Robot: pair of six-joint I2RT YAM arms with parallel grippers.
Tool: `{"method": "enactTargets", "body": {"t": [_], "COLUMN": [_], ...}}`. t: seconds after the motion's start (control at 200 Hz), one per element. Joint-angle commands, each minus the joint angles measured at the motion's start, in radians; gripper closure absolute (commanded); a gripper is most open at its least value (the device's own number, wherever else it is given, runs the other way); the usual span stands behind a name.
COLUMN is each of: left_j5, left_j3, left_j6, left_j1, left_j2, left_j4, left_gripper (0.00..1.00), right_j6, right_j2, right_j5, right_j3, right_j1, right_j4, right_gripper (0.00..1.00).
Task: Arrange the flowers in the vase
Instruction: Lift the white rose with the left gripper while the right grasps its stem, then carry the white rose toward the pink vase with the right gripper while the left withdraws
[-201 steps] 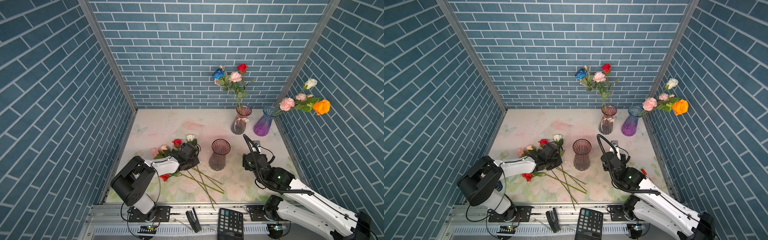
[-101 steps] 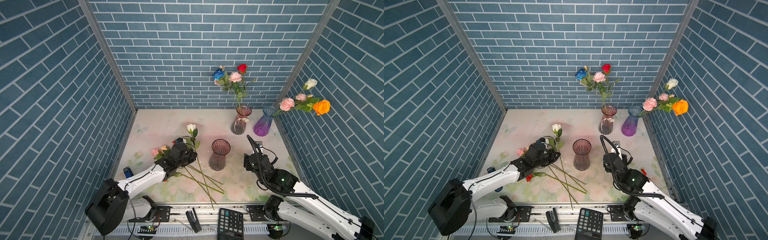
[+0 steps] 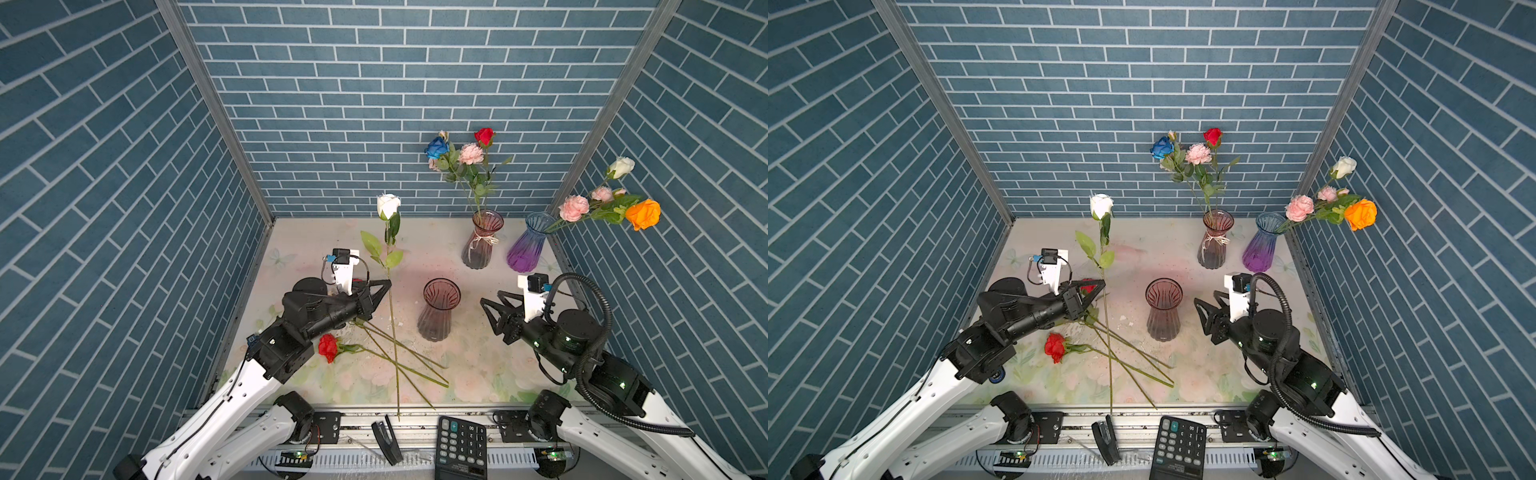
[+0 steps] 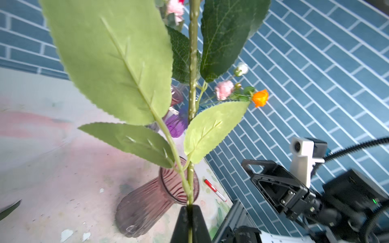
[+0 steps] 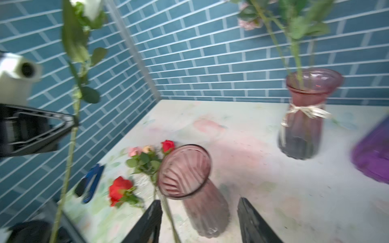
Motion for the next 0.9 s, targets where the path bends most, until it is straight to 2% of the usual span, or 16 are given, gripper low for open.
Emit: {"method": "enactTargets", "body": {"t": [0.0,0.095,0.355,0.465,0.595,0.89], "left_j5": [0.151,0.171,0.170,0.173,0.178,0.186], "left_j3": [0.010,-0.010,-0.005,-0.004,-0.017,-0.021], "left_j6": [0.032,-0.014,-0.060,-0.071,-0.081,-0.111], "left_j1": [-0.015,-0.040,-0.085,-0.090,-0.095,-0.103], "left_j2": [0.011,0.017,0.024,0.035,0.041,0.057], "left_j4": [0.076,0.164,0.261,0.273,0.299,0.361], "left_gripper": [1.00,1.00,1.00,1.00,1.00,1.00], "right_j6": [-0.015,0.027,0.143,0.220,0.299,0.350], "right_j2": [0.146,0.242,0.387,0.410,0.412,0.422], "right_j5": [-0.369,-0.471,-0.511,-0.561,-0.589,-0.576], "right_j3": [0.090,0.132,0.182,0.163,0.130,0.115], "right_j1": [0.007,0.056,0.116,0.119,0.119,0.119], "right_j4": [0.039,0.110,0.245,0.367,0.493,0.523], "right_gripper": [0.48,0.50,0.48,0.48,0.53,0.63]}}
